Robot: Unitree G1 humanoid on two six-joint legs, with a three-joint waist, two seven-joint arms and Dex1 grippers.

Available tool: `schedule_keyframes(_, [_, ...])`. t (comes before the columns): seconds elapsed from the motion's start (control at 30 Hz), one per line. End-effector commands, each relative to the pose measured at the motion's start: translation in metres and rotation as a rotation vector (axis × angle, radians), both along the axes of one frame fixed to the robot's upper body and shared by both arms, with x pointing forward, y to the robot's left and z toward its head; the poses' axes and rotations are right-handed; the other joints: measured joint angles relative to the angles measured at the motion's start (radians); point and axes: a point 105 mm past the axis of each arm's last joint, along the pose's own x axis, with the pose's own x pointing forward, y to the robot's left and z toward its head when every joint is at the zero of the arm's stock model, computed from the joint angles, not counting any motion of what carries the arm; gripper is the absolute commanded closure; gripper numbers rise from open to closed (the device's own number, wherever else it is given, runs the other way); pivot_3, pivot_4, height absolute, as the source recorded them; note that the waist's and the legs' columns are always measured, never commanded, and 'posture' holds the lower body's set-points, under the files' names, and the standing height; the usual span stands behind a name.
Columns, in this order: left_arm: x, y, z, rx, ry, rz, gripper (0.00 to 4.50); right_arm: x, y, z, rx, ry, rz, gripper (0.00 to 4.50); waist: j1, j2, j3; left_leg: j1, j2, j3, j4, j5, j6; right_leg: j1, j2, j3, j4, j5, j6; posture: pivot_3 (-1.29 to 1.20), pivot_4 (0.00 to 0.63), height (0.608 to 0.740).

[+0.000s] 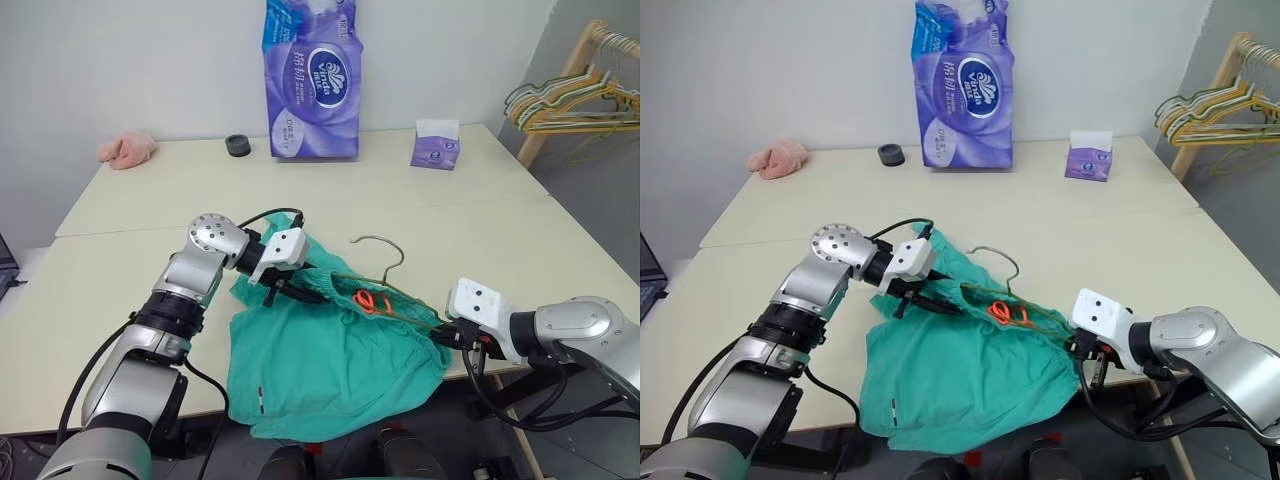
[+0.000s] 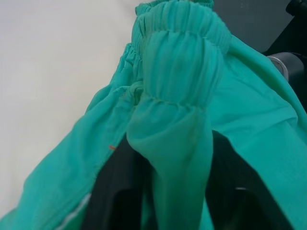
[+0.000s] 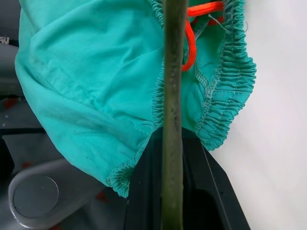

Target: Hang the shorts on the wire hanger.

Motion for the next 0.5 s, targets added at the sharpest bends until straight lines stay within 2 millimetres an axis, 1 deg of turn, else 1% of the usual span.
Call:
schedule_keyframes(0.03, [-0.005, -0.005, -0.001, 0.000, -0.008, -0.034, 4.30, 0.000, 0.009, 0.015, 0.005, -0.081, 0.066, 4.50, 0.000, 0.000, 0.000, 0.000, 0.000, 0.000, 0.000, 0.000, 0.000, 0.000, 0.000, 0.000, 0.000, 0.000, 0.000, -0.22, 0.063, 0.740])
schedule_keyframes(0.07, [-0.005, -0.005, -0.002, 0.002, -0.007, -0.036, 4.49, 0.001, 0.009, 0.015, 0.004, -0.085, 0.067, 4.50, 0.000, 0.000, 0.000, 0.000, 0.000, 0.000, 0.000, 0.000, 0.000, 0.000, 0.000, 0.000, 0.000, 0.000, 0.000, -0.22, 0.063, 0.740])
schedule_keyframes(0.2, [-0.006, -0.007, -0.006, 0.000, -0.005, -0.038, 4.49, 0.003, 0.011, 0.019, -0.025, -0.153, 0.116, 4.50, 0.000, 0.000, 0.000, 0.000, 0.000, 0.000, 0.000, 0.000, 0.000, 0.000, 0.000, 0.000, 0.000, 0.000, 0.000, -0.22, 0.066, 0.740])
schedule_keyframes(0.3, [-0.006, -0.008, -0.007, 0.000, -0.007, -0.037, 4.49, 0.002, 0.010, 0.019, -0.028, -0.153, 0.131, 4.50, 0.000, 0.000, 0.000, 0.000, 0.000, 0.000, 0.000, 0.000, 0.000, 0.000, 0.000, 0.000, 0.000, 0.000, 0.001, -0.22, 0.068, 0.740])
schedule_keyframes(0.4, [-0.005, -0.008, -0.008, 0.001, -0.013, -0.033, 4.50, 0.004, 0.004, 0.019, -0.070, -0.165, 0.138, 3.77, 0.000, 0.000, 0.000, 0.000, 0.000, 0.000, 0.000, 0.000, 0.000, 0.000, 0.000, 0.000, 0.000, 0.000, 0.000, -0.22, 0.068, 0.740])
schedule_keyframes(0.5, [-0.003, -0.007, -0.009, 0.000, -0.022, -0.020, 4.50, 0.006, -0.010, 0.020, -0.124, -0.176, 0.137, 2.78, -0.001, 0.000, 0.000, 0.000, 0.000, 0.000, 0.000, 0.000, 0.000, 0.000, 0.000, 0.000, 0.000, 0.000, 0.000, -0.23, 0.068, 0.740])
